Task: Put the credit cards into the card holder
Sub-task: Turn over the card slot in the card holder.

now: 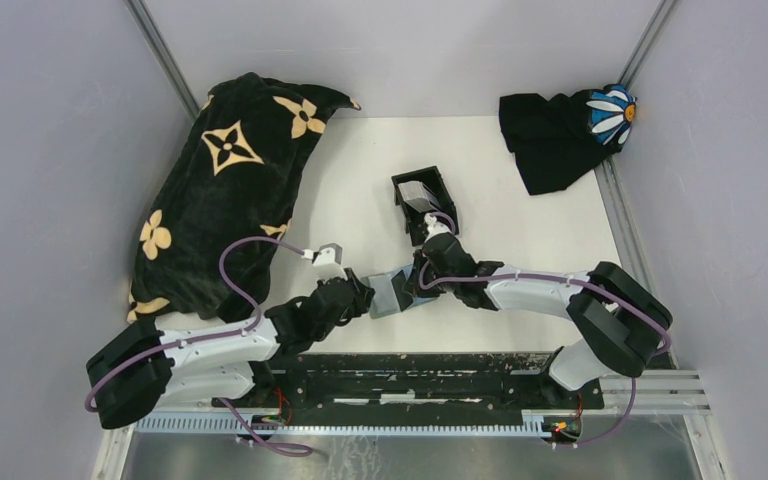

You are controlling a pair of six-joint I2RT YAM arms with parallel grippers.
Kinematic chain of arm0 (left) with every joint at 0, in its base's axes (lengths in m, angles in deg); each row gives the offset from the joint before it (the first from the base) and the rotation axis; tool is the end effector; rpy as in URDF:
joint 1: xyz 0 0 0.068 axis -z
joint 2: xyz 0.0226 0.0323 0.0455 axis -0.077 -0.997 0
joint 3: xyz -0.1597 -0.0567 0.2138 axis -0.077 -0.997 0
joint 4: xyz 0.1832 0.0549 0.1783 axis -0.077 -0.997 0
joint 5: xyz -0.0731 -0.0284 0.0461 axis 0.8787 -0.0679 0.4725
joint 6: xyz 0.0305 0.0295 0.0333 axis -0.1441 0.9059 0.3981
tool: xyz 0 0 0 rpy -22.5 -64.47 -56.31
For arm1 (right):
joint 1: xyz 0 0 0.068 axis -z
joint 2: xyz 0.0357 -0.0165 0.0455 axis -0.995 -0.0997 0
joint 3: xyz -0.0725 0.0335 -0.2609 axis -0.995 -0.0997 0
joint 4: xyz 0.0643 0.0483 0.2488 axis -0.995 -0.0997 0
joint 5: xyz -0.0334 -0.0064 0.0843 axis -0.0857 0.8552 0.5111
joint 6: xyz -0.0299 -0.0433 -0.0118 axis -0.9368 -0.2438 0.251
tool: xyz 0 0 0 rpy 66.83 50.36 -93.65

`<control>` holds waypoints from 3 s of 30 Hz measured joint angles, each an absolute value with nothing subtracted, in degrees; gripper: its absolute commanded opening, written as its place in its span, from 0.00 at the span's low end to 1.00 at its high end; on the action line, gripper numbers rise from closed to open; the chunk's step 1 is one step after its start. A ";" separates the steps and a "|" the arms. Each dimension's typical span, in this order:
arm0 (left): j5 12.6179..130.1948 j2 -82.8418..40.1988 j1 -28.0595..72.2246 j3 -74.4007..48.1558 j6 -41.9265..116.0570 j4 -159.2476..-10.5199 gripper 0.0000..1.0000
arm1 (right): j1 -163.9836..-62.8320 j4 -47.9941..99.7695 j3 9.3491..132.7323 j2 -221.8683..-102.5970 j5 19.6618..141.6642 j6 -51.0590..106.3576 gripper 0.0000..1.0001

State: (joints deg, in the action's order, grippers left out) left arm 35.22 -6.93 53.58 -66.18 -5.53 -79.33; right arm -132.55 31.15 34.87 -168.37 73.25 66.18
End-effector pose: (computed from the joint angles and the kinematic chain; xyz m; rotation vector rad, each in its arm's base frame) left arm 0.1211 -0.1622 0.1661 -0.2099 2.1484 -0.6425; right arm 0.1971 0.2212 0.1613 -0.0652 2.4699 0.7851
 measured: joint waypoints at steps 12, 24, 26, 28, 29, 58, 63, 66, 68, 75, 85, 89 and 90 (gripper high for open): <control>41.01 -13.97 53.58 -66.20 -2.71 -68.11 0.36 | -131.59 30.23 35.39 -165.16 75.70 66.00 0.01; 42.61 -17.75 53.54 -65.78 -2.77 -63.61 0.35 | -129.95 30.12 36.09 -164.24 77.89 66.02 0.01; 42.26 -16.13 53.54 -65.67 -2.84 -65.12 0.35 | -129.73 30.17 36.09 -164.31 78.28 66.02 0.01; 42.09 -13.84 53.54 -65.67 -2.88 -66.32 0.35 | -129.49 30.41 36.09 -164.59 78.63 66.11 0.01; 41.98 -12.59 53.54 -65.67 -2.93 -66.72 0.35 | -129.47 30.58 36.07 -164.87 78.74 66.18 0.01; 40.97 -33.46 53.51 -73.48 -12.00 -35.55 0.36 | -126.78 37.79 32.62 -169.97 81.40 70.18 0.01; 40.77 -35.45 53.51 -75.05 -12.43 -28.79 0.38 | -125.75 38.03 32.40 -169.68 82.56 71.60 0.01; 40.75 -36.83 53.45 -75.90 -12.70 -24.82 0.39 | -125.58 38.52 32.27 -169.68 83.57 72.41 0.01; 40.77 -37.81 53.36 -76.21 -12.89 -23.00 0.39 | -125.38 39.06 32.03 -169.68 84.11 73.08 0.01; 41.23 -41.48 52.36 -76.25 -13.64 -19.13 0.38 | -124.66 37.99 31.81 -168.81 84.53 73.06 0.01; 41.28 -42.67 51.79 -76.01 -15.41 -19.79 0.37 | -121.43 30.87 31.81 -160.55 80.40 67.73 0.01; 41.26 -42.29 51.57 -75.55 -15.43 -21.12 0.36 | -120.60 27.89 31.83 -159.94 78.15 65.46 0.01; 41.26 -42.08 51.57 -75.47 -15.43 -21.49 0.36 | -120.49 27.22 31.83 -159.94 77.54 64.93 0.01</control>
